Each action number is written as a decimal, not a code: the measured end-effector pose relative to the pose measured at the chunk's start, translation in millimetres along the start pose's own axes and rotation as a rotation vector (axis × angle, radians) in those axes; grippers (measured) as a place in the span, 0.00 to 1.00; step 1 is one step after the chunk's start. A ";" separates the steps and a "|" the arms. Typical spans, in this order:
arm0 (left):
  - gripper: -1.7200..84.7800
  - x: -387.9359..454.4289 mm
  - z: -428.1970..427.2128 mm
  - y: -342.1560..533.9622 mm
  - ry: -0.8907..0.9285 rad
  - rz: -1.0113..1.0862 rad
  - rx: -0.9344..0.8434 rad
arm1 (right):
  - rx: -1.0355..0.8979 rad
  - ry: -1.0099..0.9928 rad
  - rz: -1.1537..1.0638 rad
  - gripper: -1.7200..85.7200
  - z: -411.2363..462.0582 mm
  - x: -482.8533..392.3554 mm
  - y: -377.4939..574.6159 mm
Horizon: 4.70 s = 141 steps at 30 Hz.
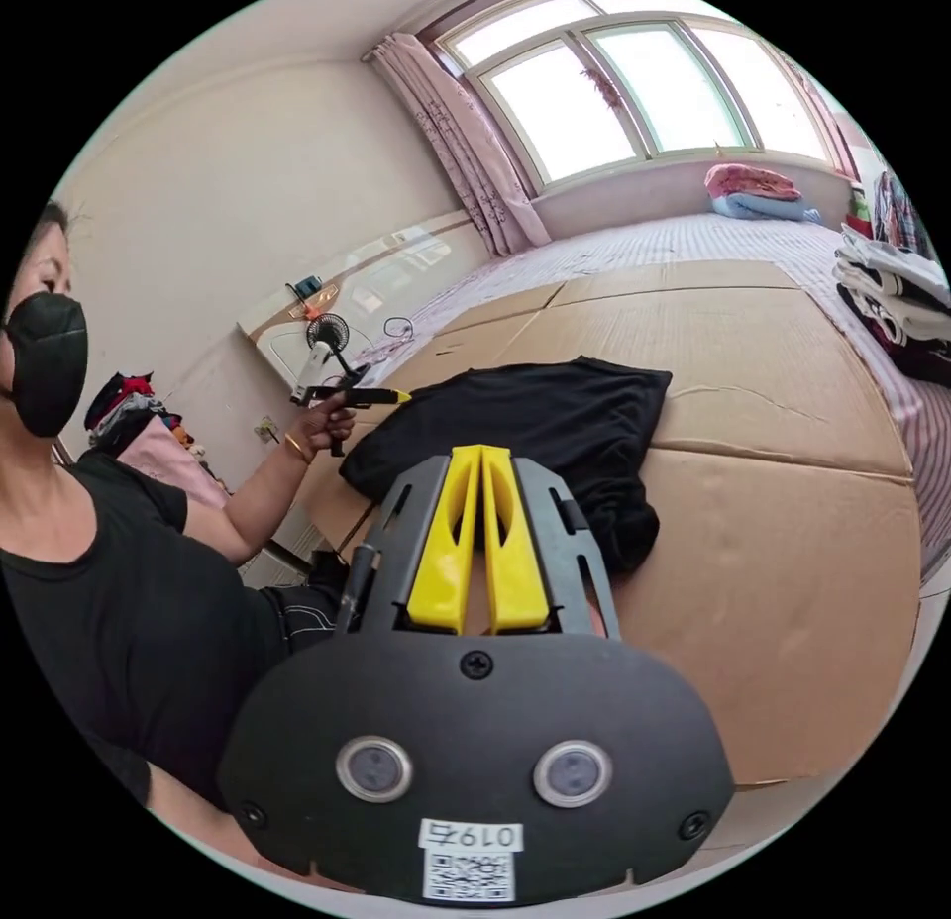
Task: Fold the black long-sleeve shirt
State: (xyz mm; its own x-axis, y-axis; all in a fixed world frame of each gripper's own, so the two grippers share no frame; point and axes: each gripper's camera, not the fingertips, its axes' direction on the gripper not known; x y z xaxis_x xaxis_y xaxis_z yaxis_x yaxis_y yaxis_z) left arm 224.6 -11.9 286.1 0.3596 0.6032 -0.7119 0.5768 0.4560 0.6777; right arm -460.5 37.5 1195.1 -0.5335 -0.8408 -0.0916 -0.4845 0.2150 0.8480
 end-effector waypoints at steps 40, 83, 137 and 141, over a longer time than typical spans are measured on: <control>0.10 381.3 -29.2 253.4 -0.249 0.744 0.165 | -0.201 0.537 -0.425 0.12 -22.5 -383.5 -70.1; 0.03 563.9 77.0 197.3 -0.131 1.039 0.147 | -0.447 0.396 -0.418 0.10 -80.8 -137.1 -118.5; 0.06 683.6 392.5 -301.0 0.200 1.191 -0.418 | -0.464 0.187 -0.425 0.01 -69.0 150.4 58.2; 0.04 679.1 388.9 -305.9 0.205 1.212 -0.412 | -0.455 0.191 -0.419 0.01 -70.0 151.5 65.3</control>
State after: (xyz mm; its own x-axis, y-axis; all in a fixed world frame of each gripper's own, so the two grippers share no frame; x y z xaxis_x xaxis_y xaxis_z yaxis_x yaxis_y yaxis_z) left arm 577.7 3.8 -476.3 0.3511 0.8431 0.4074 -0.3149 -0.3035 0.8993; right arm -524.5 -110.6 1273.2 -0.2101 -0.8905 -0.4036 -0.2600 -0.3471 0.9011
